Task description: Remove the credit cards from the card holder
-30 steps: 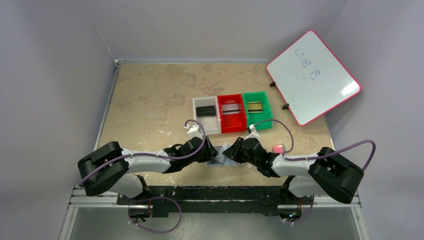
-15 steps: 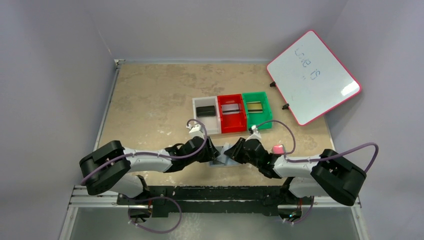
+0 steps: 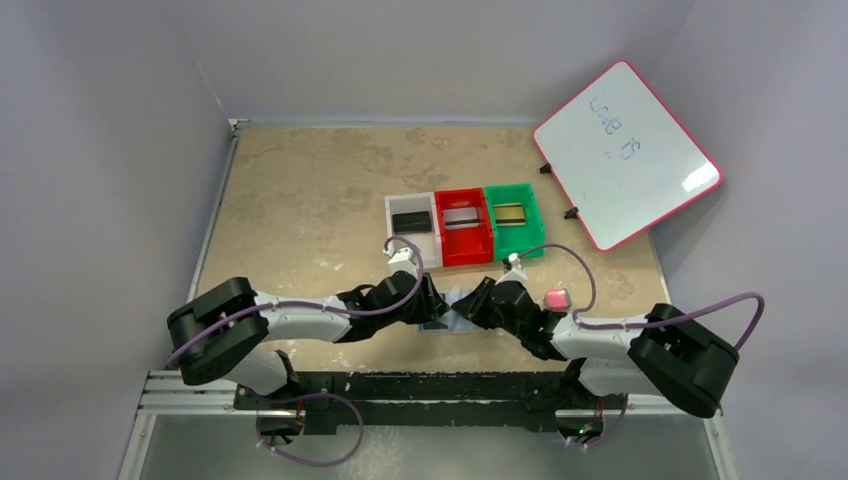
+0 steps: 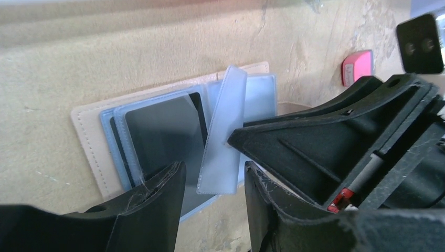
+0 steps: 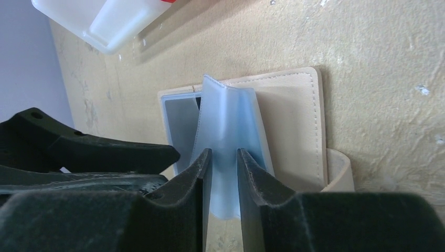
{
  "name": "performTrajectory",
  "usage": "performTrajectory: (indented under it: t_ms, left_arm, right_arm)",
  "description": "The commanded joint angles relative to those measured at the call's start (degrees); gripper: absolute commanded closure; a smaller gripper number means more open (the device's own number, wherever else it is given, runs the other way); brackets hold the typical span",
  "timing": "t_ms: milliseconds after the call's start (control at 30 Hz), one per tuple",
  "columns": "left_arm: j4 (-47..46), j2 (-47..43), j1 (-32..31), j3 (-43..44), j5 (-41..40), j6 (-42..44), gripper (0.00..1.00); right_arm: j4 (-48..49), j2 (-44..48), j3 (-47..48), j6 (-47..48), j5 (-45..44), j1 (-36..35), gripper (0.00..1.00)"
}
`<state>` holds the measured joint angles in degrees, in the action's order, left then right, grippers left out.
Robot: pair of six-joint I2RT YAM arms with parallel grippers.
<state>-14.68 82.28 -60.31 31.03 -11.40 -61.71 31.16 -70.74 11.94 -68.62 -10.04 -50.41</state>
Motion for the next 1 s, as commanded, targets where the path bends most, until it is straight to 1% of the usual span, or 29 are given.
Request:
performTrajectory:
  t_ms: [0,267,467,567,700,800,967]
  left_arm:
    - [-4.2,2.7,-0.6,1.8,2.7,1.4,0.55]
    - [-6.8,4.2,-0.6,0.7,2.6,0.1,0.56]
    - [-9.2,4.7,-0.7,0.8,5.3,0.0,0.59]
    - [-10.4,5.1,-0.8,1.0,7.0,0.2,0.62]
    - [-10.7,5.2,-0.7,1.7,7.7,0.6,0.69]
    - [-10.2,5.8,-0.8,2.7,8.0,1.0,0.75]
    - [-8.3,7.9,-1.5,5.5,7.9,2.4,0.77]
  right_arm:
    - [0.6,1.7,-0.8,-1.4,-2.9,0.0,0.74]
    - [0.6,1.9,-1.3,-2.1,-3.1,0.0,0.74]
    - [0.1,2.7,-1.4,-2.2,-3.3,0.0,0.74]
    - [-1.0,3.9,-1.2,-2.4,-3.6,0.0,0.72]
    - [-5.6,7.9,-0.6,-2.7,-5.1,0.0,0.68]
    - [-11.1,13.3,0.1,-3.0,-7.5,0.0,0.63]
    - [-24.5,24.1,2.3,-4.2,-14.2,0.0,0.58]
